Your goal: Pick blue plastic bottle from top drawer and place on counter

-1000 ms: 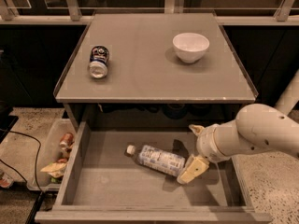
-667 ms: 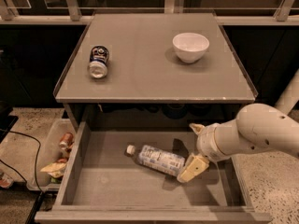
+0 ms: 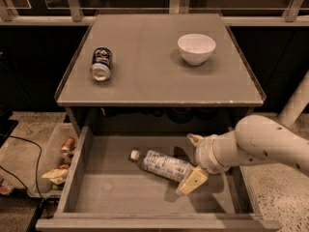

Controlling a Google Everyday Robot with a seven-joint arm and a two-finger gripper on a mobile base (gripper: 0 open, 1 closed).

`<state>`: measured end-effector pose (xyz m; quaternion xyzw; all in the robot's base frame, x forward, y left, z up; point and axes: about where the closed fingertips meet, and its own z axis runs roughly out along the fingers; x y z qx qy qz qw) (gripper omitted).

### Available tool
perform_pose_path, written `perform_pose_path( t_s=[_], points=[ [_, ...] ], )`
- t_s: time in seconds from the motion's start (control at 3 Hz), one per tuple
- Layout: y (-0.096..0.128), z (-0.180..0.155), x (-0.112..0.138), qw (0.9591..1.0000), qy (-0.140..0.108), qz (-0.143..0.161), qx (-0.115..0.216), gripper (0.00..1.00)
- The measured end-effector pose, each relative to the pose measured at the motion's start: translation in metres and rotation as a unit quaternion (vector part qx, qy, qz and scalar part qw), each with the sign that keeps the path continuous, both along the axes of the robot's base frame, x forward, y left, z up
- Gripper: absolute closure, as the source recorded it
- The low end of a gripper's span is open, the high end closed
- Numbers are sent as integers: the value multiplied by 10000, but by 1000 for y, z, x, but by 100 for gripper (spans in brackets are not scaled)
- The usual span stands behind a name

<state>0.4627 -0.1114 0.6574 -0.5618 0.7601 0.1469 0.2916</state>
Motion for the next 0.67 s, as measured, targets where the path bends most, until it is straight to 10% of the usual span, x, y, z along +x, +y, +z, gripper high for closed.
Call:
perform_pose_path(
  t_s=[0.67],
  points=[
    [29,-38,-13,9997,179,140,26,0]
  ],
)
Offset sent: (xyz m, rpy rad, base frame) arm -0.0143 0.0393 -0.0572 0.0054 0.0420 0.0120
